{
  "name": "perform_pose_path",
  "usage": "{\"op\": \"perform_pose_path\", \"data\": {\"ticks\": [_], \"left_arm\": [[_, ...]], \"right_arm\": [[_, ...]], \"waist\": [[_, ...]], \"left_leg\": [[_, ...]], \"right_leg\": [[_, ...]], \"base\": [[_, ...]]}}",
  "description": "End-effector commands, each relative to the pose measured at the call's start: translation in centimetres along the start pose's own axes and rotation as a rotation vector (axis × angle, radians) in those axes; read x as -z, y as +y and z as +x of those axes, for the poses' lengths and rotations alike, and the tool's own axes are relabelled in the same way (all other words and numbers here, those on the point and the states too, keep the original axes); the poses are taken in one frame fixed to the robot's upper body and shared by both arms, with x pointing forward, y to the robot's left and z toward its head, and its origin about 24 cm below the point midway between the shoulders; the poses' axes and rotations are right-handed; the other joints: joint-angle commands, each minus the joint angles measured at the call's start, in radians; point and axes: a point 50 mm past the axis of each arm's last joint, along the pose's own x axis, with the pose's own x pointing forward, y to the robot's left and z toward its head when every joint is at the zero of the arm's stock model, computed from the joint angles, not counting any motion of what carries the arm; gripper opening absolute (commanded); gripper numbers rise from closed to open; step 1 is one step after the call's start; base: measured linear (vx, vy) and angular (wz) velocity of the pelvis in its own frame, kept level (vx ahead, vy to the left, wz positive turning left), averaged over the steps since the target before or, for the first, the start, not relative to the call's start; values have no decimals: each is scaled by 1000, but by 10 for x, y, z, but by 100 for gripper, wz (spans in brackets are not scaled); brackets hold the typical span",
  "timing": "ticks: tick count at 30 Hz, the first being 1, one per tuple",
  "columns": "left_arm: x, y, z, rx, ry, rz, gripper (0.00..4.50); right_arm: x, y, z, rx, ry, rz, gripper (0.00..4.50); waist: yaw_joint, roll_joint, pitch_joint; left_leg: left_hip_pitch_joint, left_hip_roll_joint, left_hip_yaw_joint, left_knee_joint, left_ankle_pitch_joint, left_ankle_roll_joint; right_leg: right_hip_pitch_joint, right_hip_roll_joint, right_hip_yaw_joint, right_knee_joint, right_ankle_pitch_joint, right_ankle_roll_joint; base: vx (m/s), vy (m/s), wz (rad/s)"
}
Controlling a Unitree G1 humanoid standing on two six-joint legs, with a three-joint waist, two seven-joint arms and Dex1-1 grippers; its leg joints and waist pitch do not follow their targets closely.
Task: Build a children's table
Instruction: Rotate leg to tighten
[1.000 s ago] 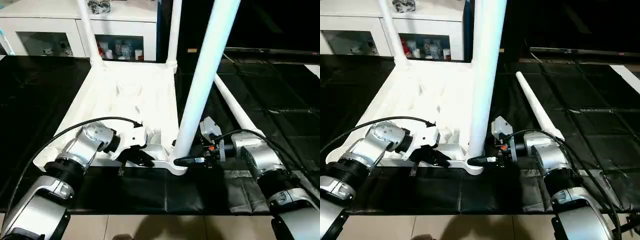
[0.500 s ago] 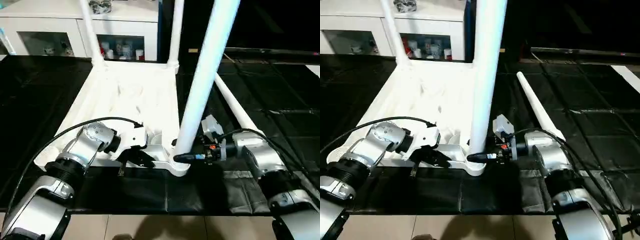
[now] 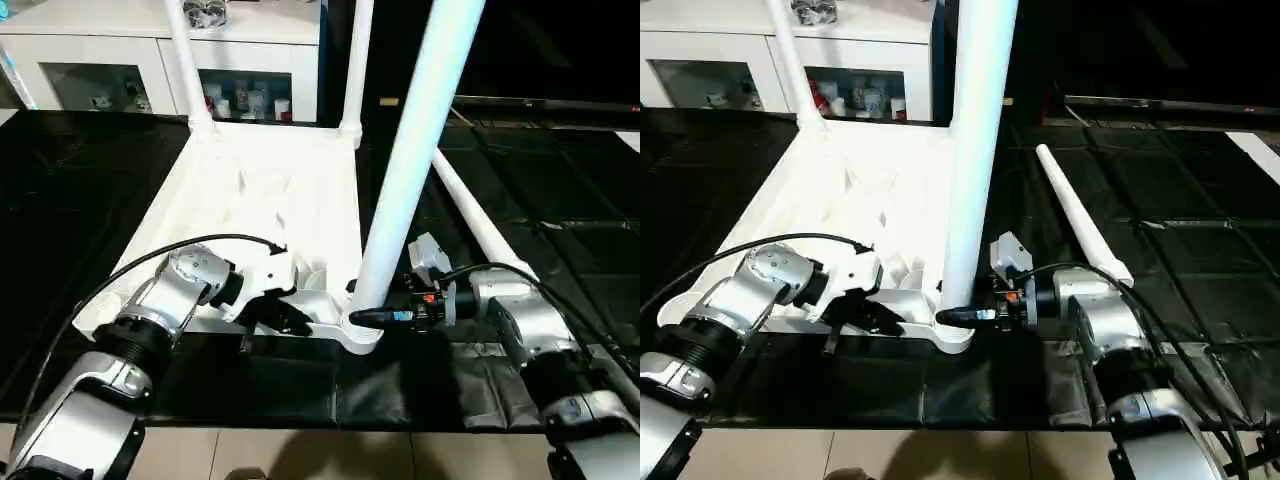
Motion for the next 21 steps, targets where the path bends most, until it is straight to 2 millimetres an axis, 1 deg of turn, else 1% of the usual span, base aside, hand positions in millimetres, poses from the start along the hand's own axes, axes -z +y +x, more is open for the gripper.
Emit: {"op": "perform_pose_path", "data": {"ticks": [1,2,3,4,5,6,7,8,9,10,11,12,13,14,15,16,17,18,19,20,21], "left_arm": [[-11,4,11,-69,-56,-20,0],[-15,6,12,-100,-75,-38,0],[-31,14,18,-228,-165,-128,0],[-33,14,18,-238,-171,-135,0],[-33,14,18,-238,-171,-135,0],[-40,17,21,-298,-205,-180,0],[-48,20,24,-353,-233,-216,0],[-56,21,27,-397,-253,-244,0],[-62,21,31,-422,-270,-262,0],[-68,21,36,-442,-282,-268,0],[-70,20,36,-445,-284,-269,0],[-74,19,40,-456,-290,-269,0],[-75,17,43,-453,-282,-258,0],[-75,16,45,-447,-264,-238,0],[-74,15,46,-443,-253,-225,0],[-71,14,46,-440,-236,-216,0],[-69,14,46,-441,-224,-209,0],[-67,13,44,-446,-209,-208,0],[-67,13,44,-446,-209,-208,0],[-61,13,40,-464,-173,-207,0],[-61,13,40,-465,-172,-207,0]], "right_arm": [[3,5,17,-18,-32,66,201],[4,6,20,10,-35,65,201],[7,2,34,158,-39,114,201],[7,1,35,170,-39,119,201],[7,1,35,170,-39,119,201],[7,-2,43,246,-45,160,201],[3,-7,53,327,-67,204,201],[-2,-11,62,395,-86,242,201],[-5,-13,70,450,-96,268,201],[-8,-16,78,496,-97,286,201],[-9,-16,80,505,-97,289,201],[-11,-18,86,532,-94,298,201],[-11,-18,89,536,-95,298,201],[-11,-18,91,533,-98,293,201],[-11,-18,90,531,-101,288,201],[-10,-18,89,540,-106,288,236],[-8,-18,87,548,-112,293,236],[-7,-19,85,562,-116,304,236],[-7,-19,85,562,-116,304,260],[-4,-21,80,596,-110,309,280],[-4,-21,79,597,-109,309,280]], "waist": [[-12,-1,-59],[-15,-2,-58],[-25,-7,-56],[-31,-7,-54],[-36,-7,-56],[-46,-9,-55],[-50,-7,-57],[-66,-11,-59],[-77,-12,-60],[-82,-11,-61],[-84,-9,-63],[-96,-12,-64],[-97,-12,-65],[-95,-10,-70],[-93,-19,-72],[-92,-16,-73],[-90,-17,-74],[-90,-15,-73],[-90,-15,-73],[-91,-12,-72],[-94,-13,-70]], "left_leg": [[6,27,-4,-73,-257,17],[4,25,-5,-74,-266,14],[5,23,-6,-74,-277,10],[4,24,-6,-75,-270,1],[8,19,-9,-72,-275,-1],[-5,17,-10,-74,-256,1],[-5,19,-13,-76,-250,-2],[-5,19,-13,-75,-244,-7],[-10,13,-12,-73,-232,-1],[-13,13,-11,-72,-222,2],[-11,13,-10,-70,-208,4],[-12,8,-4,-65,-184,25],[-13,8,-4,-64,-174,32],[-17,8,-3,-62,-133,46],[-19,9,-2,-60,-101,64],[-18,9,0,-60,-87,72],[-17,10,1,-58,-66,86],[-18,12,1,-59,-57,95],[-18,12,1,-59,-57,95],[-16,15,0,-59,-63,100],[-17,15,1,-61,-76,99]], "right_leg": [[49,-75,51,-88,-394,-147],[51,-75,50,-91,-426,-136],[49,-76,48,-100,-496,-107],[47,-75,50,-99,-499,-106],[45,-78,45,-107,-539,-94],[54,-76,44,-105,-539,-81],[54,-77,43,-102,-525,-83],[52,-74,43,-98,-496,-94],[56,-72,41,-99,-478,-97],[56,-72,43,-97,-462,-101],[54,-72,44,-95,-440,-109],[53,-67,46,-94,-392,-126],[54,-68,46,-94,-378,-130],[60,-67,48,-87,-315,-140],[61,-64,49,-78,-245,-154],[60,-63,50,-75,-213,-162],[60,-62,51,-69,-157,-179],[61,-62,51,-64,-122,-195],[61,-62,51,-64,-122,-195],[61,-63,51,-62,-104,-210],[62,-63,50,-64,-119,-211]], "base": [[0,0,0],[0,0,0],[0,0,0],[0,0,0],[0,0,0],[0,0,0],[0,0,0],[0,0,0],[0,0,0],[0,0,0],[0,0,0],[0,0,0],[0,0,0],[0,0,0],[0,0,0],[0,0,0],[0,0,0],[0,0,0],[0,0,0],[0,0,0],[0,0,0]]}}
